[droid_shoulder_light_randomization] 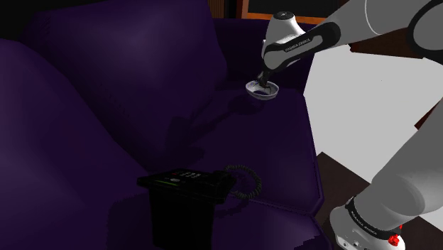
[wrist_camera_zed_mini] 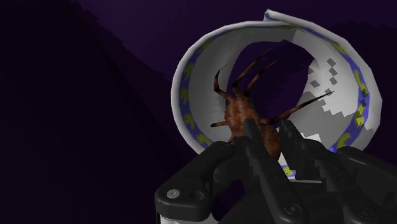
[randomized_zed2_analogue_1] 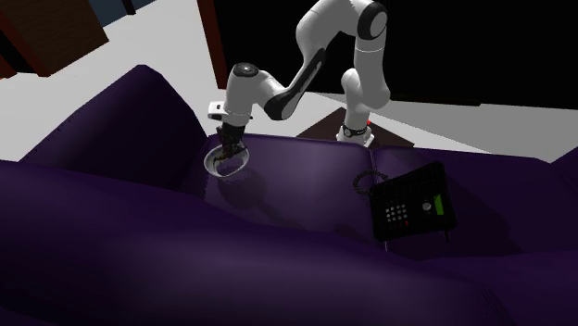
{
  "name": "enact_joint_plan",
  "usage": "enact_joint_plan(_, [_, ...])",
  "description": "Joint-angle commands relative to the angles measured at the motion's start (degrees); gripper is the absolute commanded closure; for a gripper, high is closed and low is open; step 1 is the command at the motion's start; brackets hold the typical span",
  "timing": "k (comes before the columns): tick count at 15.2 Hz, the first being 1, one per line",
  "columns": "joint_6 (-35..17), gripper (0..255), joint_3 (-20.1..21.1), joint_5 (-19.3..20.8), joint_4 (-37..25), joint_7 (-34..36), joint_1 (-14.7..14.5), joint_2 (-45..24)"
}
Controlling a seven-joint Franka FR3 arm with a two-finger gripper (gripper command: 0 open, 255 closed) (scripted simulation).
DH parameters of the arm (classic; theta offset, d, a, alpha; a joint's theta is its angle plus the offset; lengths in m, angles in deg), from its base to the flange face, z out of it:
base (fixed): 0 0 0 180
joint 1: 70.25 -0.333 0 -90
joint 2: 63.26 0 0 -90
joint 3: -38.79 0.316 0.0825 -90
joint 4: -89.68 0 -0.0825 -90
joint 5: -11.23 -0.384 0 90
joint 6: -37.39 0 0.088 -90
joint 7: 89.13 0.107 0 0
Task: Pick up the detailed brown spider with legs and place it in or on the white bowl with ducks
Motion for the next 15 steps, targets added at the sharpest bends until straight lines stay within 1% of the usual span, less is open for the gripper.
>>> enact_joint_plan(1, [-0.3,255,0.0,0.1,0.0,0.1,0.0,-0.2])
enact_joint_plan(6, [-0.3,255,0.0,0.1,0.0,0.1,0.0,-0.2])
enact_joint_plan(7, [-0.3,0,0.0,0.1,0.0,0.1,0.0,-0.3])
enact_joint_plan(12, [-0.3,0,0.0,0.1,0.0,0.1,0.0,-0.2])
enact_joint_plan(15, [4.1,0,0.5,-1.1,-0.2,-0.7,-0.3,3.9])
